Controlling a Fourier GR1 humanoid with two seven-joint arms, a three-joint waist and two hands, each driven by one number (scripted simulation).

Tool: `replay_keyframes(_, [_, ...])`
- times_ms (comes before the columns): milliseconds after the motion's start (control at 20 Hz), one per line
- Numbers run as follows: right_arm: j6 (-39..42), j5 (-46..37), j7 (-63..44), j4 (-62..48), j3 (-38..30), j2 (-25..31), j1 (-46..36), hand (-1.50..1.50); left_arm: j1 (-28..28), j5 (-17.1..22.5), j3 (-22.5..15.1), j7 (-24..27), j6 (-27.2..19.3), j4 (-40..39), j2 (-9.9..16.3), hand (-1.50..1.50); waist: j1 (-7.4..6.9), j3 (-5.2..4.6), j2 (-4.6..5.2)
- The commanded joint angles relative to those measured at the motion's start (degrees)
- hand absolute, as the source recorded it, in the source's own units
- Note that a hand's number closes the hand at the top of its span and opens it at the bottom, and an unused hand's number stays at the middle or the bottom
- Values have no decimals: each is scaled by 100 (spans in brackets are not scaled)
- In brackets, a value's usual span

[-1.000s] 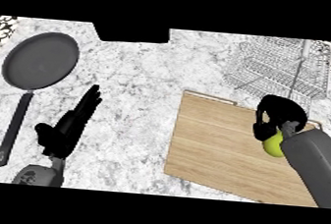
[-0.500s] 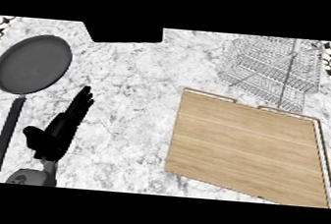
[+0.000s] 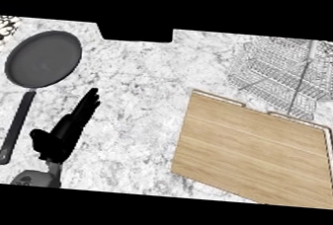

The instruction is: Pick the pear from the tray and place it in the tiered basket

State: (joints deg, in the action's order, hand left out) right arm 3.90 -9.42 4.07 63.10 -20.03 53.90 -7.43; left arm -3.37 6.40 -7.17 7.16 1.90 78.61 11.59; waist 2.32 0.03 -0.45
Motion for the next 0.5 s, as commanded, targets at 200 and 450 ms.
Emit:
replay_keyframes(200, [694, 607, -1297, 1127, -500, 407, -486, 150, -214, -124, -31, 6, 68, -96, -166, 0, -215, -8, 32])
replay_keyframes(450, [656, 625, -2510, 1128, 58, 373, -1896, 150, -567, -37, 110, -16, 338, -416, -64, 0, -346, -12, 61])
